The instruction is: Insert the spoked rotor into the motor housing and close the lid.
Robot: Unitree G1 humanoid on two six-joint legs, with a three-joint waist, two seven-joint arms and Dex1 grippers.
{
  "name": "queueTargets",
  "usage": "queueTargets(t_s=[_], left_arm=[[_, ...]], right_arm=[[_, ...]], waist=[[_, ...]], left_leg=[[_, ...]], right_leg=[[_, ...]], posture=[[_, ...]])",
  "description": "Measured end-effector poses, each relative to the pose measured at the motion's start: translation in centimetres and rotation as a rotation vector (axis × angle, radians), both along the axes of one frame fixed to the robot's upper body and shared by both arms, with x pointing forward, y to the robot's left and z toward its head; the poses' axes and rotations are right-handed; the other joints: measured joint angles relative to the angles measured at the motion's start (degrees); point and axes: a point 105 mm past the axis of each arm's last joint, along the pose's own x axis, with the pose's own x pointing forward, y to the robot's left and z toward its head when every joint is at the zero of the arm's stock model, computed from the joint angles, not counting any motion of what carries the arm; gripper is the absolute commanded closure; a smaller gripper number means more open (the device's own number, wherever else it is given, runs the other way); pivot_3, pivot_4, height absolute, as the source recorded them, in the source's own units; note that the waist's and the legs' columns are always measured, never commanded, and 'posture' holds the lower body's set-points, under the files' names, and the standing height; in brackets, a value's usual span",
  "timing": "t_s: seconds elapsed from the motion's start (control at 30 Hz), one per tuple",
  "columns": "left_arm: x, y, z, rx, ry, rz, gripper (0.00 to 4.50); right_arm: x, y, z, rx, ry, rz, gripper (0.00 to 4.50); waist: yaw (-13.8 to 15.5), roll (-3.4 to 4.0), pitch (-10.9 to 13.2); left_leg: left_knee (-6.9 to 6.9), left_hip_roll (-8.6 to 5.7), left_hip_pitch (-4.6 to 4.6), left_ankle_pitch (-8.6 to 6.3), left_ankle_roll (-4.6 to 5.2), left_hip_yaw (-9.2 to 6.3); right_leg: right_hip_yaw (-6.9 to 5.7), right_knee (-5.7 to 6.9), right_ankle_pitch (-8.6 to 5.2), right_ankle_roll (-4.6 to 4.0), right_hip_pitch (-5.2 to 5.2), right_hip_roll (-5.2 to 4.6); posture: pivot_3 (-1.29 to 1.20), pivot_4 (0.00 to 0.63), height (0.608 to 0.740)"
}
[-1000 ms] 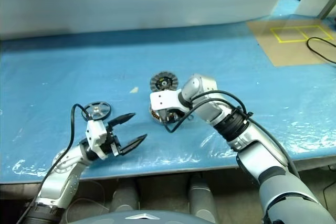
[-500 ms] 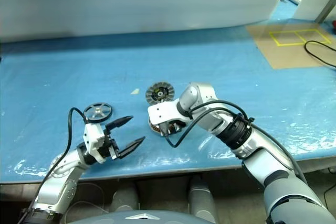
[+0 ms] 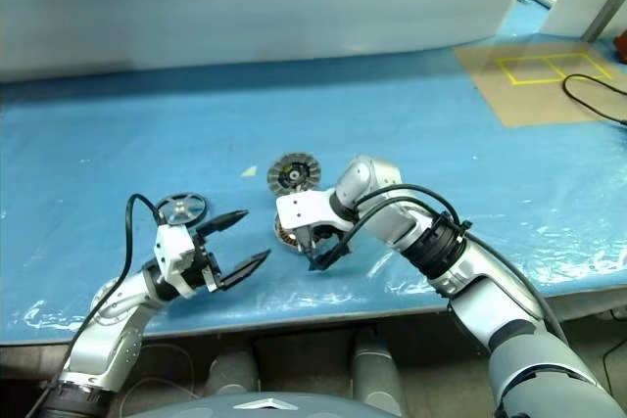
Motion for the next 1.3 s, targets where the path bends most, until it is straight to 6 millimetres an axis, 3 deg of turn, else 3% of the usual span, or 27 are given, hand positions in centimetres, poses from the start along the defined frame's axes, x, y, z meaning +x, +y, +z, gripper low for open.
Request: queueTargets(t_s=[0.3, 0.53, 0.8, 1.03, 1.3], left_arm=[[0.6, -0.2, -0.1, 0.009, 0.003, -0.037, 0.0], [0.6, -0.2, -0.2, 0.012, 0.006, -0.049, 0.0], [-0.1, 0.1, -1.0, 0.02, 0.039, -0.051, 0.0], [-0.6, 0.1, -1.5, 0.01, 0.054, -0.05, 0.0], [-0.6, -0.5, -1.7, -0.011, 0.05, -0.052, 0.0]], right_arm=[[0.4, -0.6, 2.8, 0.101, 0.02, -0.032, 0.04], [0.3, -0.2, 3.3, 0.137, 0.005, -0.034, 0.04], [1.1, -2.8, 5.4, 0.311, -0.003, -0.16, 0.04], [2.4, -6.2, 4.5, 0.509, -0.049, -0.424, 0.04], [1.5, -8.8, 0.1, 0.596, -0.046, -0.631, 0.04]], waist=[[0.0, 0.02, 0.0], [0.1, 0.02, 0.0], [0.2, 0.03, 0.1], [0.3, 0.03, 0.1], [0.2, 0.06, 0.1]], left_leg=[[-0.08, 0.0, -0.16, 0.02, -0.03, 0.03], [-0.08, -0.01, -0.15, 0.01, -0.01, 0.03], [-0.13, -0.01, -0.21, 0.01, -0.02, 0.05], [-0.18, -0.02, -0.27, 0.0, -0.01, 0.06], [-0.47, -0.03, -0.5, 0.01, -0.01, 0.08]], right_leg=[[-0.01, -0.18, 0.0, 0.0, -0.17, 0.02], [0.0, -0.17, 0.0, 0.0, -0.17, 0.0], [-0.01, -0.29, 0.0, 0.01, -0.18, 0.0], [0.01, -0.41, -0.01, 0.02, -0.14, 0.0], [-0.04, -0.82, -0.01, 0.03, -0.16, 0.0]], posture=[[0.0, 0.15, 0.74], [0.0, 0.15, 0.74], [0.0, 0.15, 0.74], [0.0, 0.15, 0.74], [0.0, 0.15, 0.74]])
